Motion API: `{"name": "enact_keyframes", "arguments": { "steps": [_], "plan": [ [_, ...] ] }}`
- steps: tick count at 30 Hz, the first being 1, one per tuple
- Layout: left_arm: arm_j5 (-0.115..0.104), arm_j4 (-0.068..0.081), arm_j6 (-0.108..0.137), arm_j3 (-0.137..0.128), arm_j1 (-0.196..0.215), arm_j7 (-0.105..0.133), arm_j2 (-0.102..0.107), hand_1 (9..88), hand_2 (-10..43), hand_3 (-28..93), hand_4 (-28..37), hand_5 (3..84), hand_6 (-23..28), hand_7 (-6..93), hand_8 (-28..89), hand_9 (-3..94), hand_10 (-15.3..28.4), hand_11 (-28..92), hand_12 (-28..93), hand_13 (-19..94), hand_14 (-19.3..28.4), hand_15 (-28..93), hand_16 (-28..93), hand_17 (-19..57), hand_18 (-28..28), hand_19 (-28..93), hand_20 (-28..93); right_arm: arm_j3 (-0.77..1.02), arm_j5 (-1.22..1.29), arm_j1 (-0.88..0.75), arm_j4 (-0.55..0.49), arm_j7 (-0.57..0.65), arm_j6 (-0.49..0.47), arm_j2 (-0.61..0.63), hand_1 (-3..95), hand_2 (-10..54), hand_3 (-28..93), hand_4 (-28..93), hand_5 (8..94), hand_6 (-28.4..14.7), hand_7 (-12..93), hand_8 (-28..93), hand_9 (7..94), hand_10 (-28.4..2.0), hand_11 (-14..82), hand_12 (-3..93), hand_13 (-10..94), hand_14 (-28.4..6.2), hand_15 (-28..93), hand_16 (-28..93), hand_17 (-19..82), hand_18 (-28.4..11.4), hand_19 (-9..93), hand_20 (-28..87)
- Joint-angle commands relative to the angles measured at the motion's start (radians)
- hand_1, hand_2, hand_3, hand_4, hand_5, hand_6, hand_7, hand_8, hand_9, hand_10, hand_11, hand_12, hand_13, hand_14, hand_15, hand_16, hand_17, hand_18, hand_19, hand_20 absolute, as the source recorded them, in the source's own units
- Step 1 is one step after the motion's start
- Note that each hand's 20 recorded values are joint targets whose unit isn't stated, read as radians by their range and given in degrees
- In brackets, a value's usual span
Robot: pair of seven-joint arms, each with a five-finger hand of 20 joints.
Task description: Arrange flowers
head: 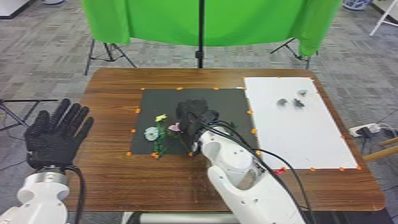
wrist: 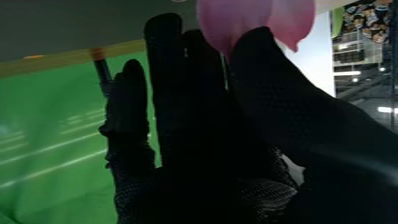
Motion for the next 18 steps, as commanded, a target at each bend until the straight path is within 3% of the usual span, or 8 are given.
{"name": "enact_keyframes", "arguments": {
  "steps": [1, 9, 14, 18],
  "plan": [
    [-0.004, 0.008, -0.003, 0.007, -0.004, -0.009, -0.011, 25.1, 14.9, 79, -28.3, 46.0, 8.3, 11.5, -9, 40.9, 14.1, 18, 10, 34, 12.8, 23, -3, -4.3, 12.8, 32, 13, 0.033, 0.085, -0.015, -0.092, 0.048, -0.026, 0.007, 51.5, -9.5, 84, -28, 64.6, -1.2, 17, -13, 64.0, -13.1, 13.4, 15.7, 61, -10.1, 34, 25, 25, -21.3, 77, 40],
    [-0.005, 0.001, -0.013, 0.001, 0.011, 0.004, -0.027, 25.1, 14.8, 79, -28.3, 46.0, 8.2, 11.5, -10, 40.9, 13.9, 18, 10, 34, 12.8, 23, -3, -4.4, 12.8, 32, 13, 0.228, 0.269, -0.023, -0.27, 0.153, -0.197, 0.069, 47.2, -9.5, 85, -28, 56.3, -3.5, 13, -12, 56.7, -15.7, 9.8, 14.4, 55, -12.4, 31, 18, 25, -21.3, 77, 39],
    [0.001, -0.011, -0.02, -0.01, 0.038, 0.021, -0.031, 25.0, 15.0, 79, -28.3, 46.0, 8.3, 11.4, -9, 40.9, 14.1, 18, 10, 34, 12.7, 23, -3, -4.3, 12.8, 32, 13, 0.351, 0.27, -0.01, -0.224, 0.228, -0.164, 0.171, 46.4, -9.5, 84, -28, 53.0, -4.1, 12, -11, 52.7, -16.4, 8.1, 14.1, 50, -14.2, 26, 17, 25, -20.9, 74, 36],
    [-0.001, -0.017, -0.016, -0.016, 0.053, 0.027, -0.034, 25.0, 15.1, 79, -28.3, 45.9, 8.1, 11.4, -9, 40.9, 14.1, 18, 10, 34, 12.8, 23, -3, -4.4, 12.8, 32, 13, 0.435, 0.233, -0.015, -0.129, 0.204, -0.128, 0.242, 45.7, -9.5, 84, -28, 51.7, -4.3, 11, -10, 49.7, -16.0, 7.2, 13.9, 46, -14.8, 22, 17, 23, -20.2, 71, 33]
  ]
}}
